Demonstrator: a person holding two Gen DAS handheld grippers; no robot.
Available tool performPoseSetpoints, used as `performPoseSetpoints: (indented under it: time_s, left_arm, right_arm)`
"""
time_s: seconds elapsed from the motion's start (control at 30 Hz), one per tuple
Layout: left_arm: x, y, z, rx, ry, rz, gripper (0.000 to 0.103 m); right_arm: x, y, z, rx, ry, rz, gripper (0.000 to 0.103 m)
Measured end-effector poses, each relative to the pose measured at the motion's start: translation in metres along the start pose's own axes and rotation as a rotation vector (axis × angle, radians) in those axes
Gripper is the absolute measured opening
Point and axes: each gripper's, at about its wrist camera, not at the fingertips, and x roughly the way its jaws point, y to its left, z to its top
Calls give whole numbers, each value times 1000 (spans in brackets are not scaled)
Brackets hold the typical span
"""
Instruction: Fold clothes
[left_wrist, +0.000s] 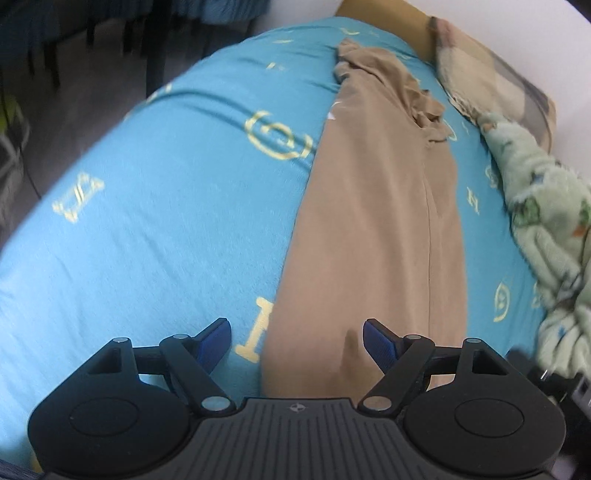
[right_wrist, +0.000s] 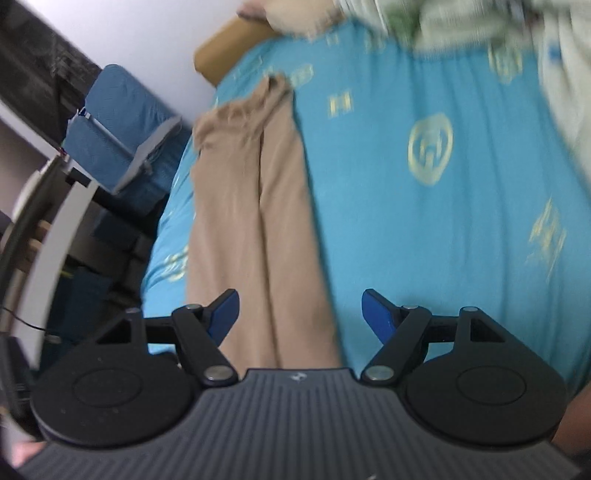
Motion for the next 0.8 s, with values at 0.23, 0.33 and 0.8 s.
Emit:
performPoseSetpoints:
  time_s: [0.23, 0.33, 0.8]
  left_arm:
    - [-1, 10, -9, -44, 37, -13, 80]
    - [-4, 14, -20, -66, 80, -42, 70]
    - [-44, 47, -63, -226, 109, -142, 7]
  right_arm:
    - [7, -8, -18, 102, 85, -3, 77]
    - [10, -18, -26, 178, 118, 1, 74]
    - [1, -15, -54, 239, 213, -24, 19]
